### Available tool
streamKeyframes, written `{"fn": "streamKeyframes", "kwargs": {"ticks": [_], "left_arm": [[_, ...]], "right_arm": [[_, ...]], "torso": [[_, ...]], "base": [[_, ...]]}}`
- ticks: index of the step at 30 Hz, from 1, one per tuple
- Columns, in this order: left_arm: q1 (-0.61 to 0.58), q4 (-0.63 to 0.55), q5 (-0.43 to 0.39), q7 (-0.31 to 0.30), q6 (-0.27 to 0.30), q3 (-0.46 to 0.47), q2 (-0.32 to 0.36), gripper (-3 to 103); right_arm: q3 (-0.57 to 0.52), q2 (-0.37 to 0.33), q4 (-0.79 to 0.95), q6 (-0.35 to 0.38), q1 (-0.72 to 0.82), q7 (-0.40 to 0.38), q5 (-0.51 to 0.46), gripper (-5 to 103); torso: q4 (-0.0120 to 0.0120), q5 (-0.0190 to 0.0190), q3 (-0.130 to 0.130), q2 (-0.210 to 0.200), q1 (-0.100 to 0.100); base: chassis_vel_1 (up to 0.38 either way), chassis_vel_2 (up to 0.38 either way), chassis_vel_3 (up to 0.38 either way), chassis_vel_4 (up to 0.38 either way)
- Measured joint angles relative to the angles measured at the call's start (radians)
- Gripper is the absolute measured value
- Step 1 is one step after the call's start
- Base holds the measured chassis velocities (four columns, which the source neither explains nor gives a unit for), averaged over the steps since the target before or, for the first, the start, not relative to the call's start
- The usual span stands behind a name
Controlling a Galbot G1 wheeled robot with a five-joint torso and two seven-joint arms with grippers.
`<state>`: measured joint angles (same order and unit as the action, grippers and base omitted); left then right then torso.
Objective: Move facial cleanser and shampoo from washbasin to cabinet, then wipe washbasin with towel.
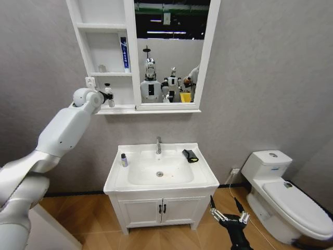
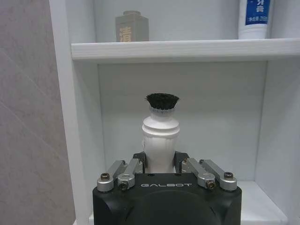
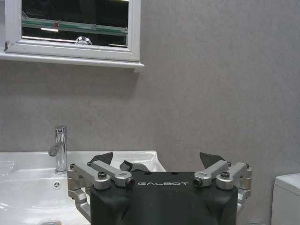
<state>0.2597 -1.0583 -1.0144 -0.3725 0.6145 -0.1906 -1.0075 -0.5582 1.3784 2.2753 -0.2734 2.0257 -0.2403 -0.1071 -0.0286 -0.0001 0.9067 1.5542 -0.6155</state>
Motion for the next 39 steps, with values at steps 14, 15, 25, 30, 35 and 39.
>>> {"fn": "streamKeyframes", "kwargs": {"ticks": [14,15,25,30,35,39], "left_arm": [[0.066,0.215,0.136,0.088,-0.052,0.001,-0.086,28],[0.066,0.215,0.136,0.088,-0.052,0.001,-0.086,28],[0.030,0.180,0.143,0.092,-0.054,0.005,-0.072,63],[-0.050,0.024,0.118,0.069,-0.049,0.040,-0.002,80],[-0.131,-0.117,0.085,0.048,-0.036,0.070,0.091,95],[-0.278,-0.341,0.004,-0.001,-0.014,0.148,0.223,100]], "right_arm": [[-0.006,-0.008,-0.003,0.000,-0.002,-0.003,-0.007,100],[-0.006,-0.008,-0.003,0.000,-0.002,-0.003,-0.007,100],[-0.008,-0.006,-0.004,-0.006,0.002,-0.011,-0.005,100],[-0.009,-0.007,-0.004,-0.008,0.002,-0.012,-0.005,100],[-0.005,-0.008,-0.004,-0.008,0.001,-0.012,-0.003,100],[0.001,-0.012,-0.010,-0.004,-0.003,-0.012,0.000,100]], "torso": [[-0.0002,0.0001,0.000,0.000,0.000],[-0.0002,0.0001,0.000,0.000,0.000],[-0.0002,0.0001,0.000,0.000,0.000],[-0.0005,0.0001,0.000,0.000,0.000],[0.0000,-0.0002,0.000,0.000,0.000],[0.0001,-0.0003,0.000,0.000,0.000]], "base": [[0.000,0.000,0.000,0.000],[0.000,0.000,0.000,0.000],[0.000,0.000,0.000,0.000],[0.000,0.000,0.000,0.000],[0.000,0.000,0.000,0.000],[0.000,0.000,0.000,0.000]]}}
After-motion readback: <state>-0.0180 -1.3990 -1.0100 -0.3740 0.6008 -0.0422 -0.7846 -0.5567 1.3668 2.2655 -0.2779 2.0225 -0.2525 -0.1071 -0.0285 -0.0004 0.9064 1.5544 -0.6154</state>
